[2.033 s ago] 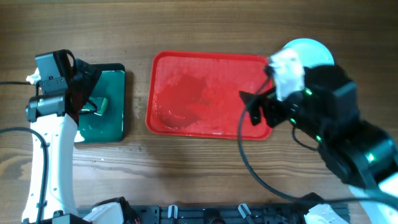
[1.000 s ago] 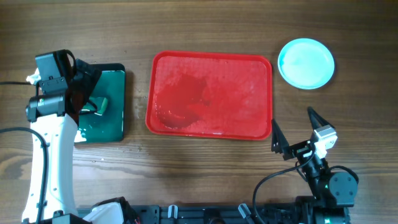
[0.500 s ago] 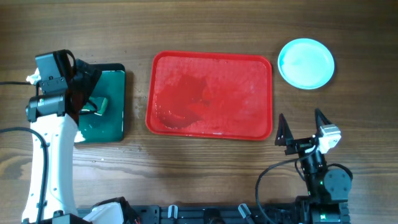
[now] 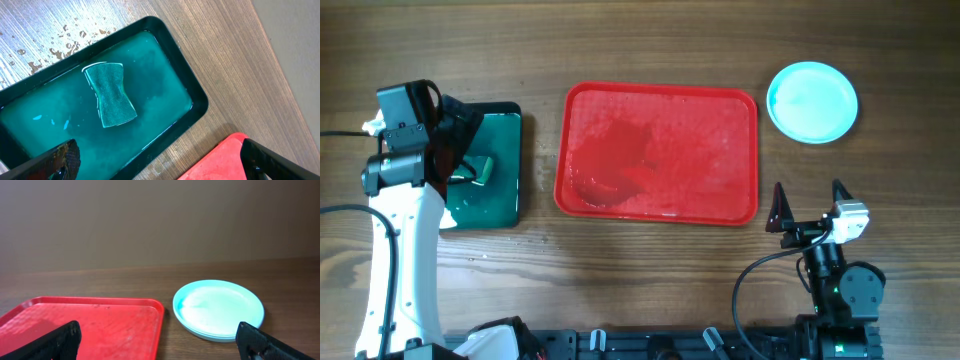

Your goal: Clean dirty plates on tray and stack at the side

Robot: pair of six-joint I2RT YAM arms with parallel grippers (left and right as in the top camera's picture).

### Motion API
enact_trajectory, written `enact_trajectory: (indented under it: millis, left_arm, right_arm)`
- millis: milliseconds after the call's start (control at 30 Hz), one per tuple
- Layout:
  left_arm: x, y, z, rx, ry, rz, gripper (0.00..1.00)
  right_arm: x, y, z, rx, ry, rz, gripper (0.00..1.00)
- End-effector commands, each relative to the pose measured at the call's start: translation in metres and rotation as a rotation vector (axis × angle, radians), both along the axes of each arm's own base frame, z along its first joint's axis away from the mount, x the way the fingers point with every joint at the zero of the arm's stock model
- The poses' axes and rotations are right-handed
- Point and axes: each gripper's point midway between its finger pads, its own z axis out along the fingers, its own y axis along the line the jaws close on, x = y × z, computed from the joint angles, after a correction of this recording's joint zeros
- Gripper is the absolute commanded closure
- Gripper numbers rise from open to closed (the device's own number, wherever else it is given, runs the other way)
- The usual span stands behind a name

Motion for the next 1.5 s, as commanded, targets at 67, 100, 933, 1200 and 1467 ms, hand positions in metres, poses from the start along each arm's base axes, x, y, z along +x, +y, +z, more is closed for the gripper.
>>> enact_trajectory:
  millis: [67, 100, 933, 1200, 1467]
  left_arm:
    - [0.0005, 0.0008, -0.0015, -0.001, 0.003, -0.003, 0.00]
    - [0.0005, 0.0008, -0.0015, -0.001, 0.003, -0.003, 0.00]
    - [0.0005, 0.0008, -0.0015, -0.001, 0.003, -0.003, 0.00]
    - [0.0005, 0.0008, -0.0015, -0.001, 0.003, -0.003, 0.00]
    - [0.0004, 0.0010, -0.0015, -0.001, 0.003, -0.002, 0.00]
  right_arm:
    - [-0.0004, -0.0159, 0.0025, -0.011, -0.013, -0.070, 0.00]
    - [-0.0004, -0.0175, 0.0025, -0.011, -0.013, -0.076, 0.00]
    - [-0.0004, -0.0184, 0.0024, -0.037, -0.013, -0.080, 0.00]
    - [-0.0004, -0.0184, 0.0023, -0.037, -0.013, -0.080, 0.00]
    - [-0.0004, -0.0184, 0.0023, -0.037, -0.013, -0.080, 0.00]
